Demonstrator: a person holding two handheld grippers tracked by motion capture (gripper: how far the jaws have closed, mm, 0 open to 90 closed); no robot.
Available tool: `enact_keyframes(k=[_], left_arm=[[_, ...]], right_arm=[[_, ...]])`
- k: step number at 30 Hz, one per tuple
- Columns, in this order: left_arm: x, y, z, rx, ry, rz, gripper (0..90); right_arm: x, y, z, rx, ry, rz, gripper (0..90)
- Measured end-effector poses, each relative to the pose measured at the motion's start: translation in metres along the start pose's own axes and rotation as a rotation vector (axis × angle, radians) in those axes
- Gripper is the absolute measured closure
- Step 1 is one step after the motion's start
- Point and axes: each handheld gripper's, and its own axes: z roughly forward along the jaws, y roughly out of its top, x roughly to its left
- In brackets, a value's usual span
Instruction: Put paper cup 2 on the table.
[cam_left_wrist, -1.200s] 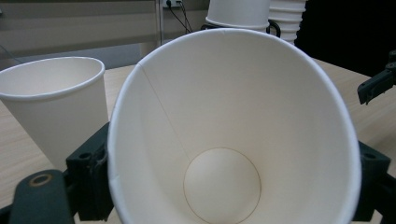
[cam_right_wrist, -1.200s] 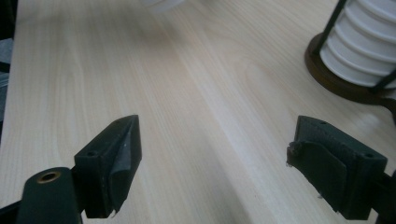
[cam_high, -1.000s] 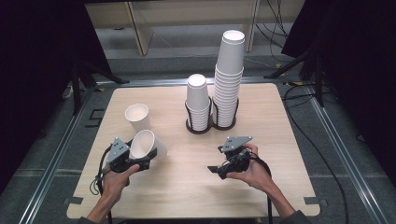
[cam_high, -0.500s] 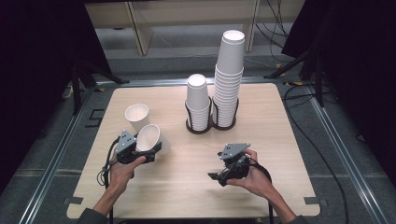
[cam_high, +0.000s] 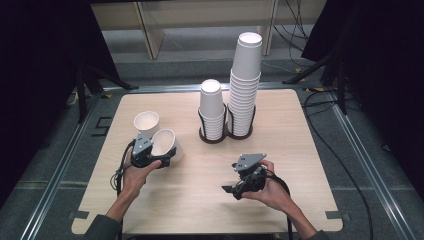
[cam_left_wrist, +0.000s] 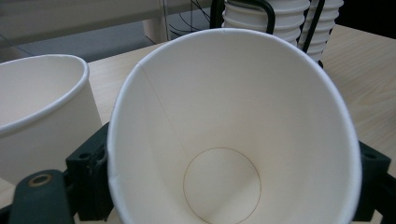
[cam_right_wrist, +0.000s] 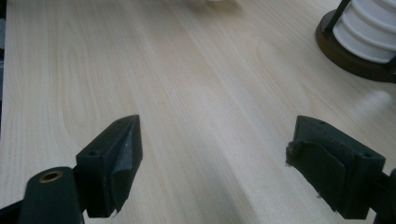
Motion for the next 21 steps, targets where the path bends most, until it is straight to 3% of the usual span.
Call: enact_keyframes(k=[5, 21], left_arm=[[0.004, 0.004, 0.009, 0.003, 0.011, -0.014, 13.7], [0.004, 0.01, 0.035, 0.08, 0.036, 0.001, 13.5]], right_arm=[[0.001, 0.0, 0.001, 0.006, 0.0, -0.01, 17.7], [0.004, 0.0, 0.004, 0.019, 0.022, -0.019, 19.0]])
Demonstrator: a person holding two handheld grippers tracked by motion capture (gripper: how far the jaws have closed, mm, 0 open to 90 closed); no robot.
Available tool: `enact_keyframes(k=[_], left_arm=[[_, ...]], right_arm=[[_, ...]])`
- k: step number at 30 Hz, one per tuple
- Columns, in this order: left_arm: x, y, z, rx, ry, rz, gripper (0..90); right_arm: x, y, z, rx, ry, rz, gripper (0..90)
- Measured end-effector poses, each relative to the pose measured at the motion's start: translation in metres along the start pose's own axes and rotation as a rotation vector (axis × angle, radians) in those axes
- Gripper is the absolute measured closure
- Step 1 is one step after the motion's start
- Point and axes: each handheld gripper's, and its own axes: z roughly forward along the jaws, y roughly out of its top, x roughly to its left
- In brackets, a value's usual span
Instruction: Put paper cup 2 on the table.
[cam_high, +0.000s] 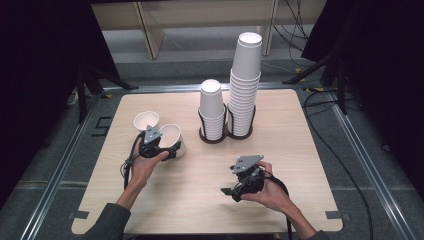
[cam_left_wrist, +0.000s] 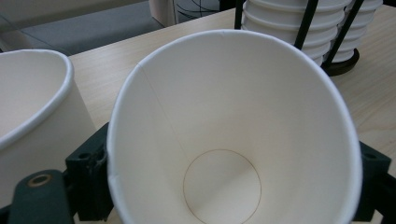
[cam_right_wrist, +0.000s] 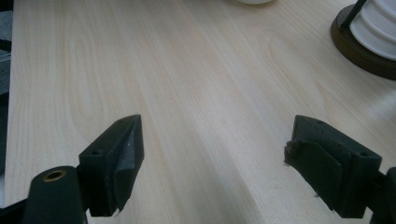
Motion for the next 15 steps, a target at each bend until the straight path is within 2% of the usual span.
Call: enact_keyframes(k=[4, 7, 12, 13, 15], left_arm=[[-0.002, 0.004, 0.006, 0.009, 0.024, 0.001, 13.4], [-0.001, 0.006, 0.01, 0.008, 0.034, -0.021, 13.4], [-0.001, 0.013, 0.016, 0.052, 0.053, -0.022, 12.5], [-0.001, 0.013, 0.017, 0.056, 0.047, -0.028, 11.8], [-0.003, 0.013, 0.018, 0.049, 0.062, -0.033, 10.5]], right_arm=[[0.001, 0.0, 0.001, 0.003, 0.009, 0.003, 19.0], [0.002, 0.0, 0.001, 0.003, 0.012, -0.002, 19.1], [0.002, 0.0, 0.001, 0.002, 0.011, -0.001, 19.2], [0.002, 0.0, 0.001, 0.003, 0.014, 0.001, 19.2], [0.002, 0.0, 0.001, 0.004, 0.012, 0.001, 19.2]])
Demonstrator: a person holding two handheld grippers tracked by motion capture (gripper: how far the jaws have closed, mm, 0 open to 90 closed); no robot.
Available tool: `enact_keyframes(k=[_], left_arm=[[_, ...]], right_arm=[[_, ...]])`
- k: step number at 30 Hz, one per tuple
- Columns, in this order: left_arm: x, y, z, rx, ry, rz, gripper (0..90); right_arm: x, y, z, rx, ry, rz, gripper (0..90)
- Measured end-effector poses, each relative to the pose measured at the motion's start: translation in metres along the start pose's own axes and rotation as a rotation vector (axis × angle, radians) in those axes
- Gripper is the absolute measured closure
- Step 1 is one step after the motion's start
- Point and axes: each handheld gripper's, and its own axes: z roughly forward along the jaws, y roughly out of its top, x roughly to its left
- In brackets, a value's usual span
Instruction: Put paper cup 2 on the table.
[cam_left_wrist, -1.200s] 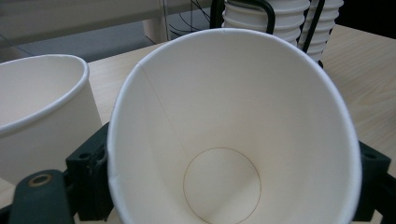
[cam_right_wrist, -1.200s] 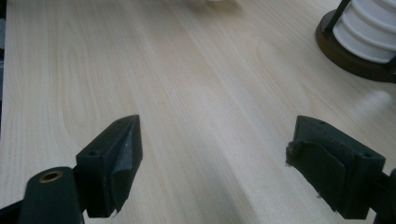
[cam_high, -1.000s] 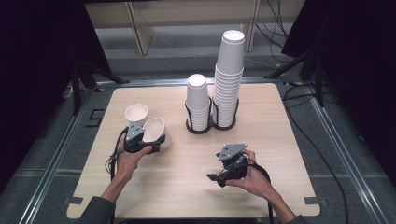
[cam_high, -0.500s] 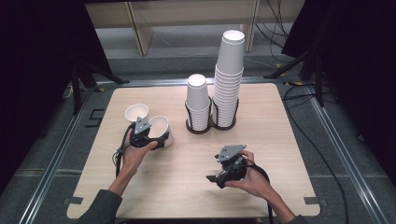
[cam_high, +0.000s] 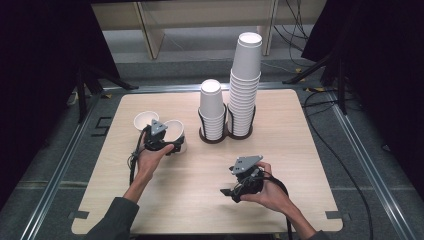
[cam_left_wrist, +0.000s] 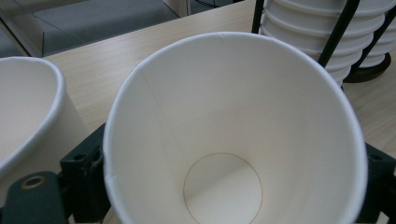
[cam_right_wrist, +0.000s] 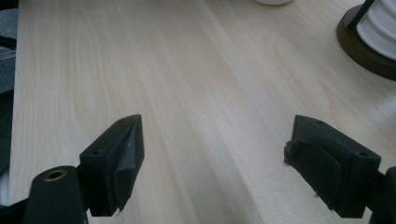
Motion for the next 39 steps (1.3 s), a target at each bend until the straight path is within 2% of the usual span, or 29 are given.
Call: enact_keyframes(k=[9, 13, 15, 17, 19, 22, 24, 29, 32, 39], left_arm=[[-0.002, -0.007, 0.002, -0.049, 0.01, 0.02, 8.6], [-0.002, -0.012, 0.003, -0.07, 0.012, 0.012, 10.2], [-0.002, -0.014, 0.003, -0.074, 0.01, 0.019, 11.9], [-0.003, -0.015, 0.003, -0.084, 0.011, 0.015, 11.9], [-0.002, -0.017, 0.003, -0.087, 0.015, 0.029, 11.9], [-0.001, -0.02, 0.004, -0.102, 0.005, 0.017, 12.2], [-0.002, -0.022, 0.003, -0.092, 0.009, 0.028, 12.4], [-0.001, -0.026, 0.0, -0.094, 0.011, 0.025, 13.1], [0.001, -0.028, 0.0, -0.102, 0.0, 0.027, 13.1], [0.003, -0.039, -0.001, -0.081, -0.007, 0.043, 14.2]], right_arm=[[0.001, 0.0, 0.0, -0.001, 0.004, -0.016, 19.4], [0.001, 0.001, 0.0, -0.002, 0.003, -0.03, 19.5], [0.002, 0.0, 0.001, 0.003, 0.016, -0.01, 19.7], [0.002, 0.0, 0.001, 0.006, 0.016, -0.01, 19.7], [0.002, 0.0, 0.001, 0.007, 0.013, -0.012, 19.7], [0.002, 0.0, 0.001, 0.003, 0.015, -0.015, 20.0], [0.002, 0.0, 0.0, 0.002, 0.017, -0.019, 20.0], [0.003, 0.0, 0.0, 0.006, 0.022, -0.012, 20.0], [0.003, 0.0, 0.0, 0.005, 0.021, -0.019, 20.1], [0.003, 0.0, 0.001, 0.005, 0.023, -0.02, 20.2]])
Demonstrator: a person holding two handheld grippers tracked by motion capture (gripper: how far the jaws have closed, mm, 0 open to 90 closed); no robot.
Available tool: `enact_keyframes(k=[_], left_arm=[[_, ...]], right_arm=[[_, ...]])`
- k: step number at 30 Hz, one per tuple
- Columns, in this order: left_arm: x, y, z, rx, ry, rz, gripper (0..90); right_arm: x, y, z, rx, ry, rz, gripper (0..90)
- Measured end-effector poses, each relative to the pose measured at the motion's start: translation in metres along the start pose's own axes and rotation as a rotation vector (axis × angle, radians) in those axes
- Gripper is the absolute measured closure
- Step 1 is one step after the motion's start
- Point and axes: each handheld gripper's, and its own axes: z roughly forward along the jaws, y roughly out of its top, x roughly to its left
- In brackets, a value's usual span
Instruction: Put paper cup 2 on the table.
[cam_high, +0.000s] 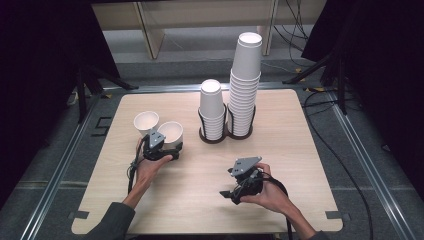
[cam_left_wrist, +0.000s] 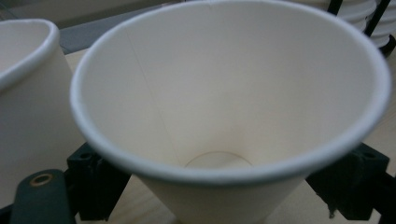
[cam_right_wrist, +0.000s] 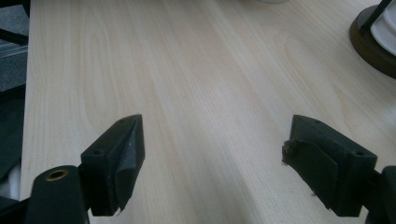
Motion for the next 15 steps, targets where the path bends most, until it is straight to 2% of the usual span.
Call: enact_keyframes(k=[6, 10, 15], left_arm=[[0.007, -0.006, -0.01, 0.011, -0.001, 0.0, 14.2], [0.011, -0.007, -0.019, 0.02, -0.005, -0.016, 14.2], [0.013, -0.009, -0.033, 0.036, -0.003, -0.011, 14.2]], right_arm=[[0.0, 0.0, 0.0, 0.001, -0.001, -0.009, 20.1], [0.001, 0.0, 0.0, 0.003, 0.002, 0.002, 20.1], [-0.001, -0.001, -0.001, -0.004, 0.003, 0.012, 20.0]])
